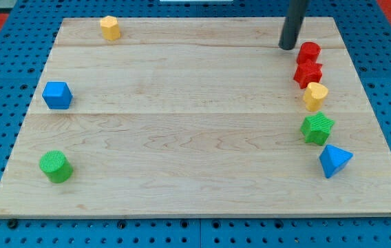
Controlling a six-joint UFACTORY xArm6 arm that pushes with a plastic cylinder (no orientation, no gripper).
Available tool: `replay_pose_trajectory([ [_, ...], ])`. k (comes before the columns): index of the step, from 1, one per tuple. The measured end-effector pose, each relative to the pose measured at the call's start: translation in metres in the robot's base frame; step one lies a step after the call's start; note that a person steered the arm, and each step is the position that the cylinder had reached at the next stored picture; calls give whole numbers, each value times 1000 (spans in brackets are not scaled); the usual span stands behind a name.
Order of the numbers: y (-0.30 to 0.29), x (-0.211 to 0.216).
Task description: Move the yellow hexagon towards the top right
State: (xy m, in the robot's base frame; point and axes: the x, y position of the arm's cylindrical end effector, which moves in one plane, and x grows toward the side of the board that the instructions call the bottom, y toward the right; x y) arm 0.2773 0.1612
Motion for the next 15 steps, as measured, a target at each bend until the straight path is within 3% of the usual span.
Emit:
replay_pose_trajectory([
  [2, -81, -37],
  [3, -164, -13],
  [5, -366, -28],
  [6, -436, -42],
  [8, -381, -75],
  [10, -225, -39],
  [11, -208, -33],
  [12, -226, -42],
  [14, -156, -45],
  [15, -154, -64],
])
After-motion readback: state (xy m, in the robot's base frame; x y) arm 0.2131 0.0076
